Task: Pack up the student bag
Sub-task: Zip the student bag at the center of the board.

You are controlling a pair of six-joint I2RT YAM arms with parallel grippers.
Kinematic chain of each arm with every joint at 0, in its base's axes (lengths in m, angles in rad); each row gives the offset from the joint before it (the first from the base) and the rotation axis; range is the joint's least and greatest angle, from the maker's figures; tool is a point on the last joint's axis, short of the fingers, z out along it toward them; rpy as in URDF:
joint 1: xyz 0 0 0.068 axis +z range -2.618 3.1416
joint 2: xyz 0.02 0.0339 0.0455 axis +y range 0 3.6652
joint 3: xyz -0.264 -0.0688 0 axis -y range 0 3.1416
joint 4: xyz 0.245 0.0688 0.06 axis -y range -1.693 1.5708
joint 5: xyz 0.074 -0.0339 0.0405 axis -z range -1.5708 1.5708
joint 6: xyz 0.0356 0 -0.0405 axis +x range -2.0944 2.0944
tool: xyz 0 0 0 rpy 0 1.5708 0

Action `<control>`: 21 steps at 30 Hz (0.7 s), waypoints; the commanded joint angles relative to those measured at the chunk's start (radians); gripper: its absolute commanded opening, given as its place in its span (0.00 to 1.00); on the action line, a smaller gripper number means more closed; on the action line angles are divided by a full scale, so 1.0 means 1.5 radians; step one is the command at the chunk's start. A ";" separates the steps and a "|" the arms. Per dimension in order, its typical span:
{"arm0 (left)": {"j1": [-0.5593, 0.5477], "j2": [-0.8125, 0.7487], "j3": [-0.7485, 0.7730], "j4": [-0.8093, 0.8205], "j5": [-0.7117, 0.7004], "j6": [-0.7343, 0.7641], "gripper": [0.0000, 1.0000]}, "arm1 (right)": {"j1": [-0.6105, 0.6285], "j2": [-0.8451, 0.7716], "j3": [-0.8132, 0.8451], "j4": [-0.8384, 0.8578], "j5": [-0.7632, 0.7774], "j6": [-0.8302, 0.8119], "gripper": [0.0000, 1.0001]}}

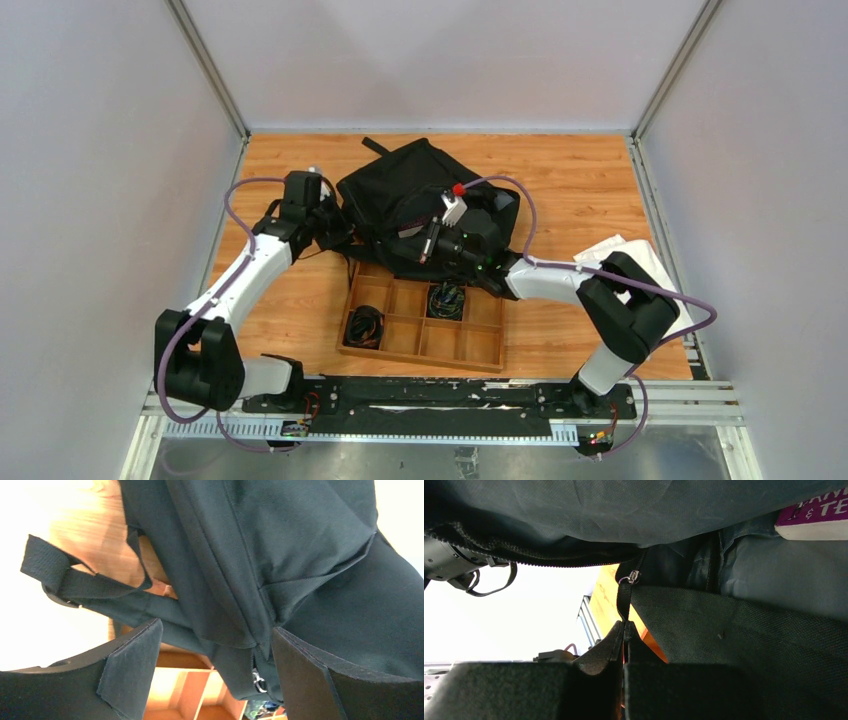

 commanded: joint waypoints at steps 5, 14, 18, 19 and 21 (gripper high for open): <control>0.000 0.030 -0.003 0.100 0.035 -0.057 0.85 | 0.015 -0.001 0.024 -0.007 0.006 -0.022 0.00; 0.002 0.091 0.029 0.094 -0.016 -0.034 0.33 | 0.023 -0.033 0.012 -0.047 0.030 -0.059 0.00; 0.008 0.099 0.041 0.084 -0.026 -0.030 0.00 | 0.034 -0.046 0.007 -0.074 0.040 -0.081 0.00; 0.011 0.098 0.041 0.080 -0.029 -0.029 0.00 | 0.037 -0.047 0.005 -0.080 0.043 -0.086 0.00; 0.019 0.091 0.037 0.073 -0.036 -0.029 0.00 | 0.046 -0.053 -0.001 -0.090 0.054 -0.092 0.00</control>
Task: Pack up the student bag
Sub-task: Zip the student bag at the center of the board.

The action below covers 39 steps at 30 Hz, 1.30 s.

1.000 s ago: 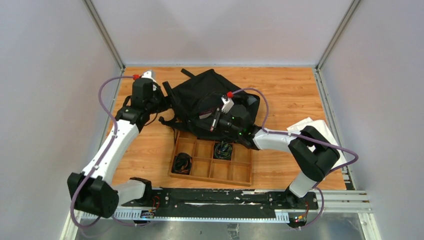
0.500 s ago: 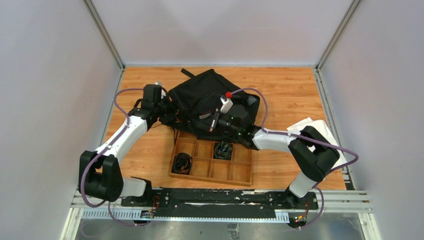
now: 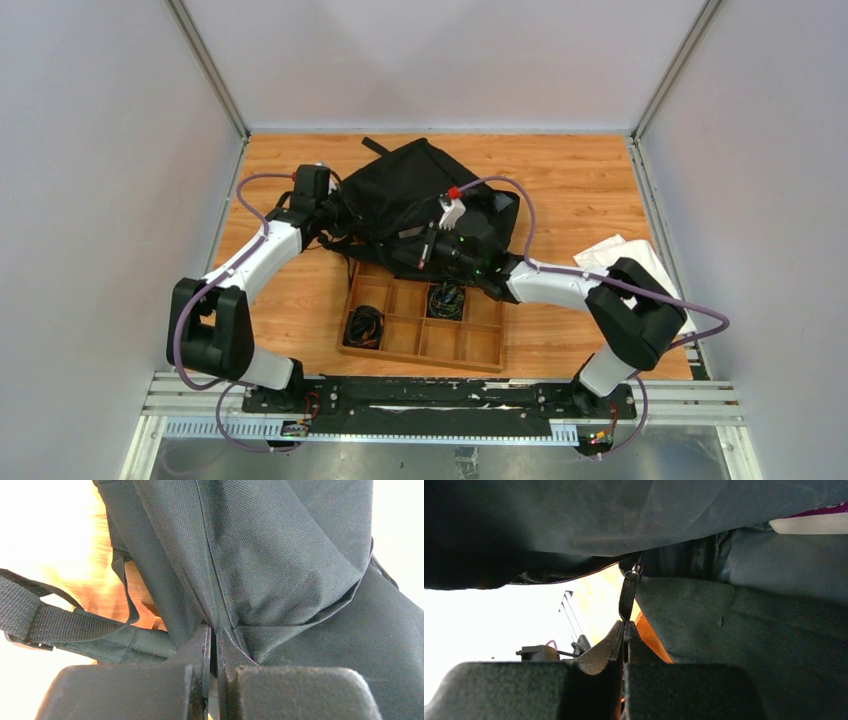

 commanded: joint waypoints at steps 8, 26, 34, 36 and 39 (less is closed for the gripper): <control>0.060 -0.049 -0.022 -0.004 -0.046 0.022 0.00 | 0.029 -0.106 -0.067 -0.088 0.086 -0.075 0.00; 0.091 -0.059 -0.026 -0.009 -0.033 0.045 0.00 | 0.029 -0.230 -0.113 -0.222 0.161 -0.166 0.00; 0.091 -0.073 -0.040 0.015 0.003 0.059 0.00 | 0.034 -0.234 -0.058 -0.248 0.150 -0.191 0.00; 0.090 -0.076 -0.040 0.017 0.011 0.063 0.00 | 0.051 -0.244 -0.047 -0.253 0.134 -0.217 0.05; 0.091 -0.079 -0.037 0.025 0.026 0.069 0.00 | 0.139 -0.259 -0.001 -0.319 0.162 -0.338 0.34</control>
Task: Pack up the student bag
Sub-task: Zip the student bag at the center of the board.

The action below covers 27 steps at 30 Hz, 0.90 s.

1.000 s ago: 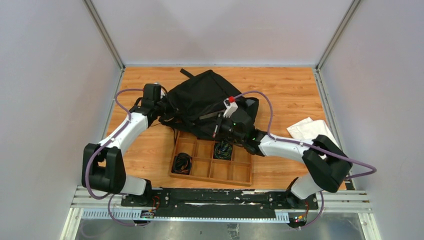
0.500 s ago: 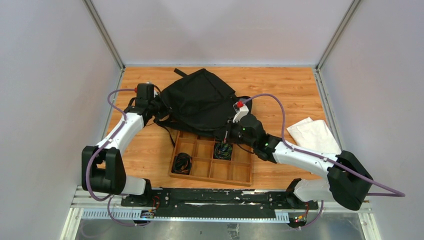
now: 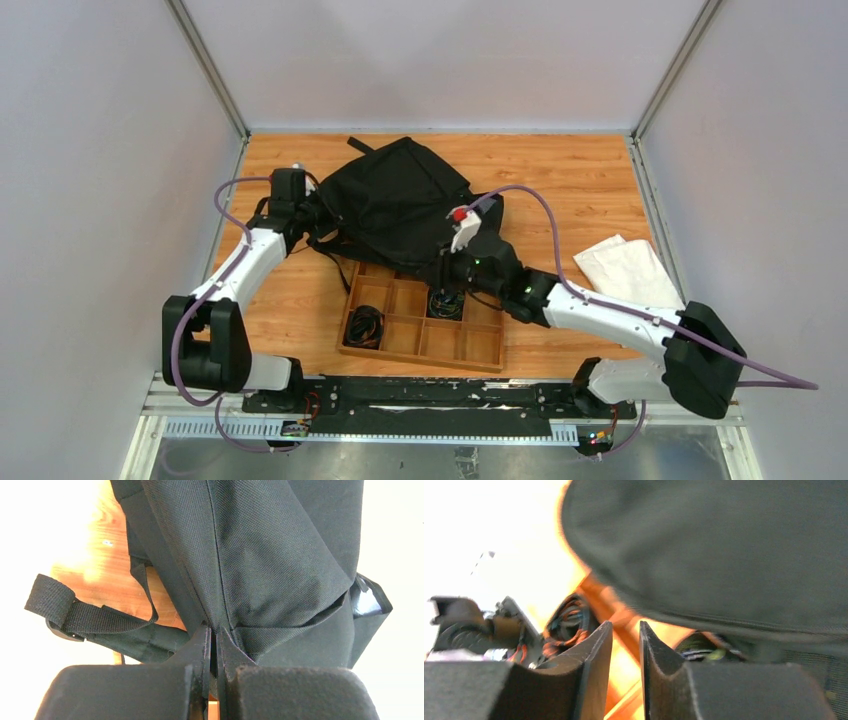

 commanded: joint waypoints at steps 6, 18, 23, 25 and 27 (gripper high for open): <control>0.009 -0.042 0.016 0.036 0.033 0.040 0.00 | 0.143 -0.047 0.116 -0.142 0.164 -0.264 0.63; 0.009 0.004 0.120 -0.068 -0.047 0.102 0.11 | -0.246 0.050 0.278 -0.407 0.040 -0.205 0.83; 0.009 0.007 0.156 -0.129 -0.063 0.107 0.60 | -0.300 0.161 0.347 -0.438 -0.023 -0.216 0.81; 0.009 -0.022 0.161 -0.137 -0.089 0.114 0.67 | -0.303 0.203 0.376 -0.448 -0.013 -0.231 0.81; 0.009 -0.063 0.161 -0.131 -0.102 0.132 0.68 | -0.313 0.242 0.401 -0.455 -0.010 -0.238 0.80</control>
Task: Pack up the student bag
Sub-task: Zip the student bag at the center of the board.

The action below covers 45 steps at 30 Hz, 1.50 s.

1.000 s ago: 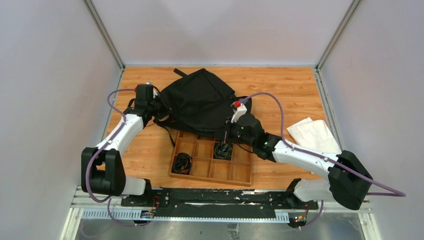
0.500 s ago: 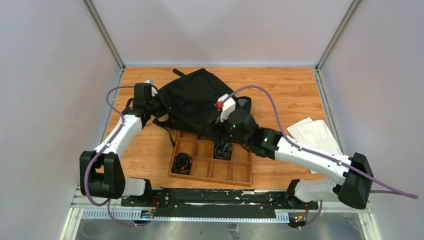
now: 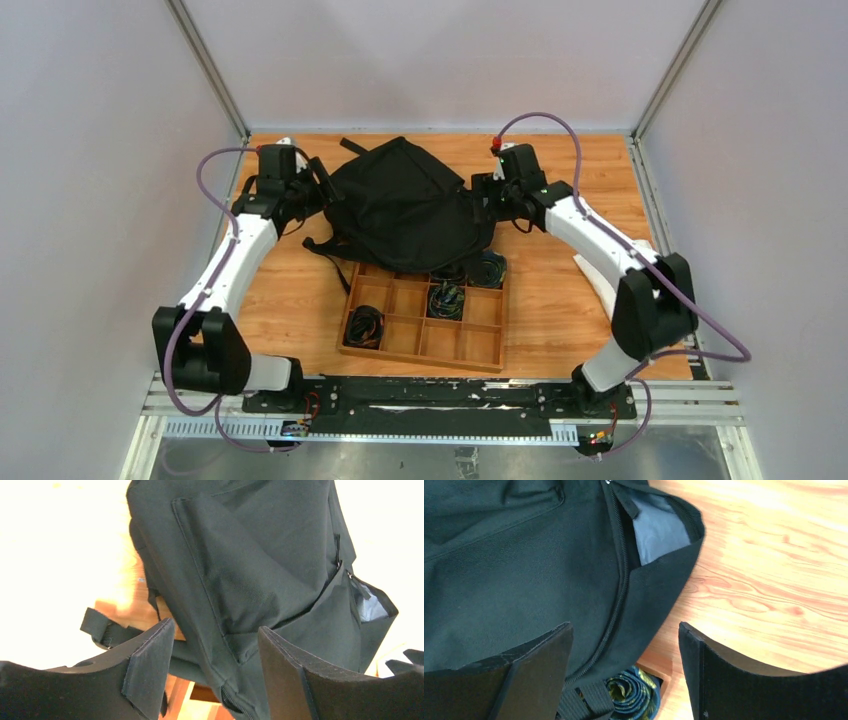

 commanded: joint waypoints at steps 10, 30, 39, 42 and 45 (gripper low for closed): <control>-0.110 -0.090 0.091 -0.048 0.033 0.088 0.67 | -0.044 0.125 0.151 -0.039 -0.071 -0.048 0.60; -0.162 -0.045 0.104 -0.113 0.013 0.106 0.66 | -0.003 0.508 0.642 -0.343 -0.082 -0.370 0.51; -0.162 -0.033 0.099 -0.111 0.015 0.107 0.65 | 0.009 0.477 0.572 -0.299 -0.035 -0.372 0.28; -0.162 -0.030 0.096 -0.110 0.016 0.107 0.64 | 0.009 0.462 0.562 -0.290 -0.017 -0.371 0.07; -0.162 -0.029 0.093 -0.108 0.017 0.107 0.64 | 0.008 0.445 0.551 -0.282 -0.024 -0.369 0.03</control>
